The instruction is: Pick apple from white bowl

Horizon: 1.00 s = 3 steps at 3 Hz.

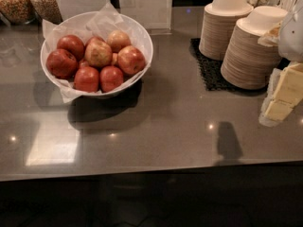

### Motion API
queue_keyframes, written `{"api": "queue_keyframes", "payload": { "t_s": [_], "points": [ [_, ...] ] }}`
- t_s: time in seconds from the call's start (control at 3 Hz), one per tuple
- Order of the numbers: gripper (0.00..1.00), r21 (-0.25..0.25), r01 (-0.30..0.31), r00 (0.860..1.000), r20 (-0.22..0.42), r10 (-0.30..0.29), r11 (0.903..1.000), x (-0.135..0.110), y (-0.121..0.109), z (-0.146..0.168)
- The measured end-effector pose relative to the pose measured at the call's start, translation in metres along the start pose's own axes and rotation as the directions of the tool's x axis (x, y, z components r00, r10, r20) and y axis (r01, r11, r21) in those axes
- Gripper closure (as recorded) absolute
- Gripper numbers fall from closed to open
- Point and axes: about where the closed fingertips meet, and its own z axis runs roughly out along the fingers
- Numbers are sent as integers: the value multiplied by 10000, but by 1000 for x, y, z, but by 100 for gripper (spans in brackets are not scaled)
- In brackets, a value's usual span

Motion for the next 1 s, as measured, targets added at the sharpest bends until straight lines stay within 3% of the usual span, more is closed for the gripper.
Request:
{"api": "queue_keyframes", "payload": {
  "t_s": [0.33, 0.67, 1.0],
  "points": [
    [0, 32, 90, 10000, -33, -90, 10000, -6, -9, 2],
    [0, -395, 432, 9980, 489, -413, 9983, -23, -37, 19],
    [0, -912, 929, 9866, 1426, -793, 9915, -53, -67, 47]
  ]
}}
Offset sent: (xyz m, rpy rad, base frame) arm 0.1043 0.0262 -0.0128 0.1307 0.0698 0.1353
